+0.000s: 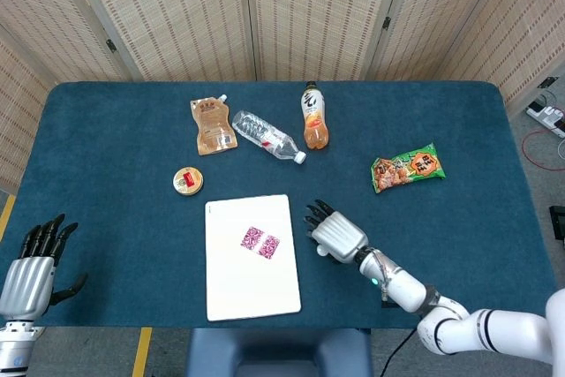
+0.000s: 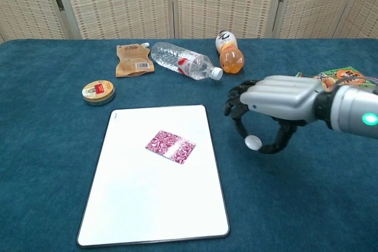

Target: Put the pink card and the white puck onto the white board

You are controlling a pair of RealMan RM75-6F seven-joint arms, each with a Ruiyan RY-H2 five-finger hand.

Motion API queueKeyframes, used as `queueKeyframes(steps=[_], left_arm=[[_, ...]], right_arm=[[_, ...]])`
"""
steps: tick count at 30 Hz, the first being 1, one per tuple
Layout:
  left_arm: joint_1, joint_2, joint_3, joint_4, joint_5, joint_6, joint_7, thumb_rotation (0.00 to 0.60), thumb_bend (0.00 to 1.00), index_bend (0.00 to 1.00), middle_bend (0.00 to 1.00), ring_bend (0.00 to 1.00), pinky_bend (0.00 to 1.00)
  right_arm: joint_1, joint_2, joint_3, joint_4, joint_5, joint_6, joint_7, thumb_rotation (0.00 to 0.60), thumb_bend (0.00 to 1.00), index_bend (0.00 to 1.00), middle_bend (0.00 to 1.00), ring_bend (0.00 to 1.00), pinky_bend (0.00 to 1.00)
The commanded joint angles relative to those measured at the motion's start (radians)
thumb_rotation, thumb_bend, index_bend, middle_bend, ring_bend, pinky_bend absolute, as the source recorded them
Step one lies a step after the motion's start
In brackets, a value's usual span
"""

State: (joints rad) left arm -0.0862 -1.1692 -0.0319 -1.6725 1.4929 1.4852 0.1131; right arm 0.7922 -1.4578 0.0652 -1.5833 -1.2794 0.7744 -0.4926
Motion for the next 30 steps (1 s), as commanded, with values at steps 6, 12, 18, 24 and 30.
queueKeyframes(steps=[6, 12, 18, 24, 30], left_arm=[[0.003, -0.001, 0.003, 0.009, -0.005, -0.003, -0.007, 0.600, 0.32, 0.14, 0.03, 0.06, 0.00], [0.007, -0.002, 0.003, 0.021, -0.010, -0.002, -0.020, 0.600, 0.32, 0.14, 0.03, 0.06, 0.00], [0.008, -0.005, 0.004, 0.032, -0.010, -0.004, -0.029, 0.600, 0.32, 0.14, 0.03, 0.06, 0.00], [0.007, -0.009, 0.005, 0.041, -0.011, -0.009, -0.035, 0.600, 0.32, 0.14, 0.03, 0.06, 0.00], [0.007, -0.014, 0.005, 0.051, -0.014, -0.013, -0.043, 0.600, 0.32, 0.14, 0.03, 0.06, 0.00]], right_arm=[[0.136, -0.137, 0.077, 0.070, 0.159, -0.091, -0.099, 0.600, 0.30, 0.51, 0.21, 0.04, 0.00], [0.222, -0.206, 0.096, 0.141, 0.274, -0.120, -0.162, 0.600, 0.30, 0.51, 0.21, 0.04, 0.00], [0.289, -0.254, 0.096, 0.190, 0.354, -0.122, -0.204, 0.600, 0.30, 0.51, 0.20, 0.04, 0.00], [0.342, -0.290, 0.085, 0.223, 0.414, -0.120, -0.233, 0.600, 0.30, 0.47, 0.20, 0.03, 0.00], [0.360, -0.281, 0.066, 0.204, 0.442, -0.098, -0.234, 0.600, 0.30, 0.21, 0.18, 0.03, 0.00]])
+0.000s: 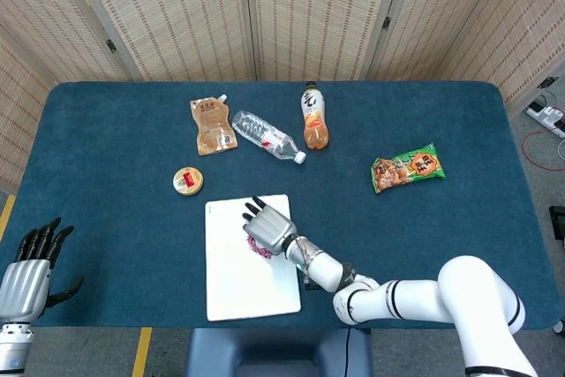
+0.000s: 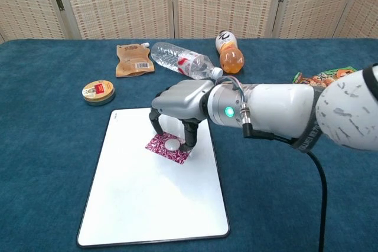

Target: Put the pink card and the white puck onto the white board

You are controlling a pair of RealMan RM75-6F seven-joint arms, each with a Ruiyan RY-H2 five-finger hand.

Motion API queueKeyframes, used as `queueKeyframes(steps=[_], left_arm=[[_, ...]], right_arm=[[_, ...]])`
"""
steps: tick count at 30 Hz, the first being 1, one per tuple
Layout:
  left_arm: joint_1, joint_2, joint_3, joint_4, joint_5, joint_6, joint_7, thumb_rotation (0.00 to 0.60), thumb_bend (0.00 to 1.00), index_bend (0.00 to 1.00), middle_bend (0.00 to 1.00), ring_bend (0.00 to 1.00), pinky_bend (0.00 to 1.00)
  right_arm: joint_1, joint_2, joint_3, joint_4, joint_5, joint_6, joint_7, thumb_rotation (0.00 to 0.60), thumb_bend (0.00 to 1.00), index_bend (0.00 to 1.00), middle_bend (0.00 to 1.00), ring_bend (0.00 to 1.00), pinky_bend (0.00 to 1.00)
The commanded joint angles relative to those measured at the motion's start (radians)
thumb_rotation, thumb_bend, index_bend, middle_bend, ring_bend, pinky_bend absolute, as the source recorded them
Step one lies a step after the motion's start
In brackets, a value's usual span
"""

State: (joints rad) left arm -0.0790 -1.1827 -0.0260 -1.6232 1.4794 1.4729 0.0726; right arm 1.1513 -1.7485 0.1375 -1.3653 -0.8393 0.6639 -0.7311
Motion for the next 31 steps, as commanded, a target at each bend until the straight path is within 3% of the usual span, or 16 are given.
queueKeyframes(steps=[1, 7, 12, 17, 23, 31], left_arm=[[0.000, -0.001, -0.001, 0.002, 0.000, 0.000, -0.004, 0.600, 0.32, 0.14, 0.03, 0.06, 0.00], [-0.004, -0.005, -0.007, 0.013, -0.002, -0.002, -0.016, 0.600, 0.32, 0.14, 0.03, 0.06, 0.00], [-0.012, -0.008, -0.016, 0.013, 0.001, -0.002, -0.019, 0.600, 0.32, 0.14, 0.03, 0.06, 0.00], [-0.024, -0.013, -0.025, 0.004, 0.009, -0.001, -0.007, 0.600, 0.32, 0.14, 0.03, 0.06, 0.00], [-0.041, -0.020, -0.031, -0.014, 0.024, -0.005, 0.017, 0.600, 0.32, 0.14, 0.03, 0.06, 0.00], [-0.048, -0.022, -0.040, -0.042, 0.036, 0.010, 0.050, 0.600, 0.32, 0.14, 0.03, 0.06, 0.00]], right_arm=[[-0.002, 0.018, -0.009, -0.024, 0.001, 0.022, 0.008, 0.600, 0.30, 0.17, 0.18, 0.03, 0.00], [-0.088, 0.140, -0.045, -0.170, -0.054, 0.158, 0.052, 0.600, 0.30, 0.14, 0.17, 0.04, 0.00], [-0.230, 0.306, -0.129, -0.351, -0.169, 0.356, 0.079, 0.600, 0.30, 0.14, 0.17, 0.03, 0.00], [-0.403, 0.449, -0.216, -0.454, -0.322, 0.590, 0.136, 0.600, 0.30, 0.14, 0.15, 0.03, 0.00], [-0.605, 0.540, -0.286, -0.454, -0.449, 0.820, 0.249, 0.600, 0.30, 0.14, 0.15, 0.04, 0.00], [-0.762, 0.583, -0.324, -0.419, -0.525, 0.944, 0.371, 0.600, 0.30, 0.14, 0.15, 0.04, 0.00]])
